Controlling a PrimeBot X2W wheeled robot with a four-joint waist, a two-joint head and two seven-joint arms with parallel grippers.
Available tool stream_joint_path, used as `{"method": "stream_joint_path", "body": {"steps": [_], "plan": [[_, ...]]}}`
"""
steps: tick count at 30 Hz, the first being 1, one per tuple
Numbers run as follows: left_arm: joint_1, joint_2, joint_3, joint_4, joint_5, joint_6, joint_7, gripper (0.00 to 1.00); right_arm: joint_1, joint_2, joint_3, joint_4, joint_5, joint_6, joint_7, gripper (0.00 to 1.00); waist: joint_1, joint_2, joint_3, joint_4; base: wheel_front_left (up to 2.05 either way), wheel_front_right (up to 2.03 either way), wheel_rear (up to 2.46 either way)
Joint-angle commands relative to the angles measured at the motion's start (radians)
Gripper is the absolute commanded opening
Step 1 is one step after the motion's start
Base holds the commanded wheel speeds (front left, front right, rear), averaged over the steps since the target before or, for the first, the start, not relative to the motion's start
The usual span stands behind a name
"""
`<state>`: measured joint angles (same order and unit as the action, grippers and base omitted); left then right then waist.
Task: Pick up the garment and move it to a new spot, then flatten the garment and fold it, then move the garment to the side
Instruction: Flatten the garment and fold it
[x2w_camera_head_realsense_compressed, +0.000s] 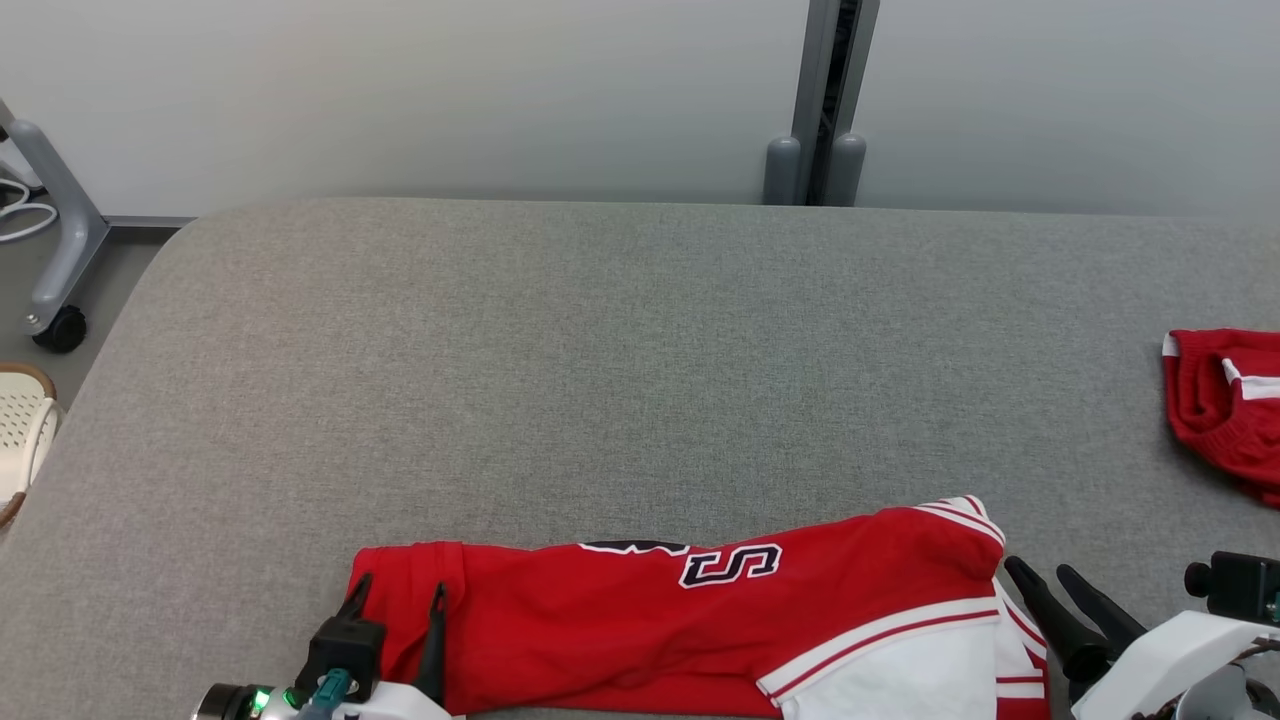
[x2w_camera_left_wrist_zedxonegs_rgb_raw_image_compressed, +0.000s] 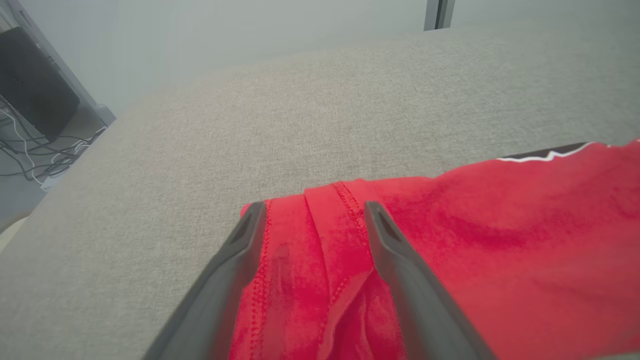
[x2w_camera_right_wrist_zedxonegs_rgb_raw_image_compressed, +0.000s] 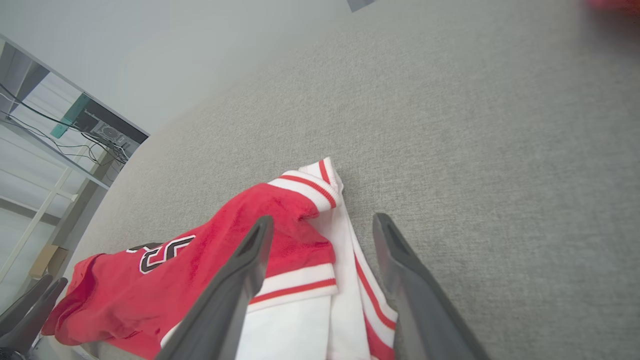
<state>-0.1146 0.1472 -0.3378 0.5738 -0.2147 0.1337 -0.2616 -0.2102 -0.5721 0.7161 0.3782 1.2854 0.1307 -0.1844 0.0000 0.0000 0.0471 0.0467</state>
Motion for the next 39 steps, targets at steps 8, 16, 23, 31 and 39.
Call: {"method": "stream_joint_path", "body": {"steps": [8,16,23,31,39], "plan": [[-0.027,-0.008,0.039,0.020,0.032,-0.035,-0.004,1.00,0.001,0.007,-0.011,0.013,0.004,0.000,0.019,1.00,0.0000,0.0000,0.006,-0.001,0.00,0.00,0.00],[-0.043,-0.019,0.066,0.033,0.060,-0.063,-0.004,1.00,-0.018,0.015,-0.002,0.042,0.031,0.000,0.067,1.00,0.0000,0.0000,0.021,0.004,0.00,0.00,0.00],[-0.057,-0.026,0.086,0.042,0.086,-0.080,-0.004,1.00,-0.063,0.010,0.056,0.086,0.040,0.000,0.138,1.00,0.0000,0.0000,0.039,0.026,0.00,0.00,0.00],[-0.067,-0.036,0.105,0.048,0.103,-0.094,-0.004,1.00,-0.086,0.023,0.097,0.170,0.065,0.000,0.151,1.00,0.0000,0.0000,0.055,0.055,0.00,0.00,0.00],[-0.073,-0.044,0.119,0.047,0.119,-0.103,-0.004,1.00,-0.093,0.067,0.154,0.176,0.110,-0.001,0.177,1.00,0.0000,0.0000,0.065,0.067,0.00,0.00,0.00]]}}
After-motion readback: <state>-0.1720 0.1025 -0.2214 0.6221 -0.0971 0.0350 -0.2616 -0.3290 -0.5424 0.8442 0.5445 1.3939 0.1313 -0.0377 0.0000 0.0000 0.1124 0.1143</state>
